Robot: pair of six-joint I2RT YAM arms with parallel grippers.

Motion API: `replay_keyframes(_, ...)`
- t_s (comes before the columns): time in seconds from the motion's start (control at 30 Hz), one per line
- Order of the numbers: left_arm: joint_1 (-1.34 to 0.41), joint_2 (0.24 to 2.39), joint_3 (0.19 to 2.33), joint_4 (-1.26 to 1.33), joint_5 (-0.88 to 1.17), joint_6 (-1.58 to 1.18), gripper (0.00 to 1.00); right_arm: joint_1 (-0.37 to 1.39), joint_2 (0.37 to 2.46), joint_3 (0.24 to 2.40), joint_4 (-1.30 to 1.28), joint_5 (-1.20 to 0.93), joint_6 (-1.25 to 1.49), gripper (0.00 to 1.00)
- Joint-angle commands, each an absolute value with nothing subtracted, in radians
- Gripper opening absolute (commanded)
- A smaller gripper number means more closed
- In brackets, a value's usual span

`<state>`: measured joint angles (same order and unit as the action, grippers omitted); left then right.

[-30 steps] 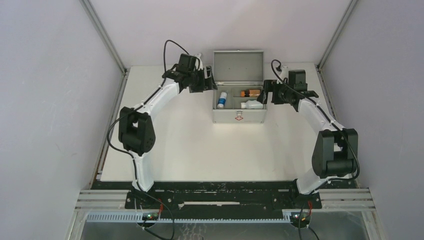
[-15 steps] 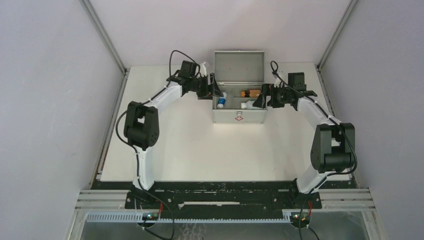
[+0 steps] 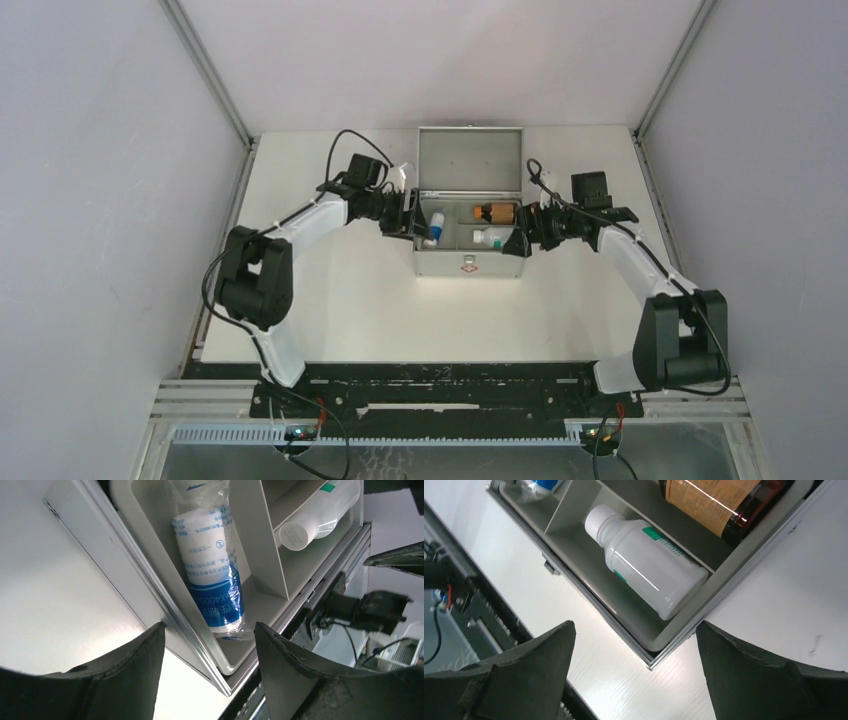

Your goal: Organize the medicine kit

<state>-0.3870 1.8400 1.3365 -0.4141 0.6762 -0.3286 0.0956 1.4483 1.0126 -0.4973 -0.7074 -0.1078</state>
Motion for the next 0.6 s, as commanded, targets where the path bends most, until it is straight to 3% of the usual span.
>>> replay_keyframes(0.0,-0.427,1.683,1.257,-0.473,0.806,-0.179,0.71,0.132,1.322,0.969,-0.561,-0.79,-0.176,0.89)
replay_keyframes(0.27,-0.309,1.571,1.232,-0.301,0.625,-0.171,0.88,0.029,1.262,0.984,-0.515,-0.668,-0.11,0.9)
replay_keyframes(0.57,-0.269,1.947,1.682,-0.289,0.68,-0.23,0.94,0.029,1.221,0.991,-0.518,-0.661,-0.112,0.9)
